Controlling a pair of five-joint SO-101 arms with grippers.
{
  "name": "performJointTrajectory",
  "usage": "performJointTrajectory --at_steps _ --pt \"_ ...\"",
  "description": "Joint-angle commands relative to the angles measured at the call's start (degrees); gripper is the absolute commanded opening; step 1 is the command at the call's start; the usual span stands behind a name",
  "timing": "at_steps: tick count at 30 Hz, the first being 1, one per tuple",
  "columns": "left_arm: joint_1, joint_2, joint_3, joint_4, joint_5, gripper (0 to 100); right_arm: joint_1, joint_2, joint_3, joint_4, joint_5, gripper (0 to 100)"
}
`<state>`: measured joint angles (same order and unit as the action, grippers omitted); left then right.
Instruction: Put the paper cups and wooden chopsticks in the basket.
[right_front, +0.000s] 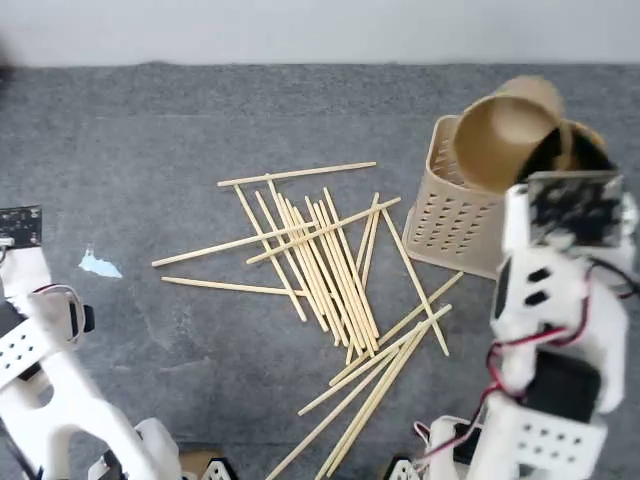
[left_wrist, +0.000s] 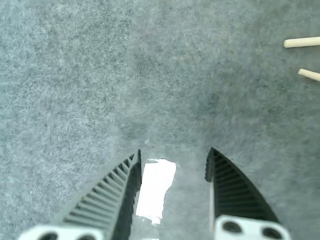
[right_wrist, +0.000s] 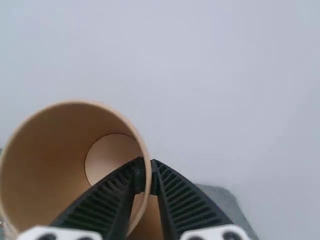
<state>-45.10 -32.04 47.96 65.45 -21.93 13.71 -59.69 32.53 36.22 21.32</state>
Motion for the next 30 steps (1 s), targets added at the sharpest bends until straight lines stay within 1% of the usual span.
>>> performJointTrajectory --at_steps 1,5,8,12,17,23,25,30 --pt "0.7 -0.97 -0.22 -1.14 0.53 21 4.18 5.76 -6.51 -1.36 -0.62 0.8" --pt "1.58 -0.88 0.13 -1.14 0.53 21 8.31 11.74 -9.93 -1.27 -0.62 0.8" --pt "1.58 -0.88 0.13 -1.14 0.53 21 9.63 14.99 -10.9 0.66 -0.62 0.8" --pt "1.58 -0.88 0.13 -1.14 0.53 21 9.45 16.57 -13.1 8.31 -0.79 0.8" --pt "1.58 -0.88 0.13 -1.14 0.53 21 9.36 16.75 -18.46 13.76 -5.98 0.8" --pt "1.58 -0.88 0.13 -1.14 0.53 21 7.6 16.75 -22.42 20.26 -6.42 0.8" --pt "1.58 -0.88 0.13 -1.14 0.53 21 7.43 16.75 -22.42 21.85 -6.51 0.8" --pt "1.58 -0.88 0.13 -1.05 0.53 21 7.52 16.92 -22.07 22.46 -11.25 0.8"
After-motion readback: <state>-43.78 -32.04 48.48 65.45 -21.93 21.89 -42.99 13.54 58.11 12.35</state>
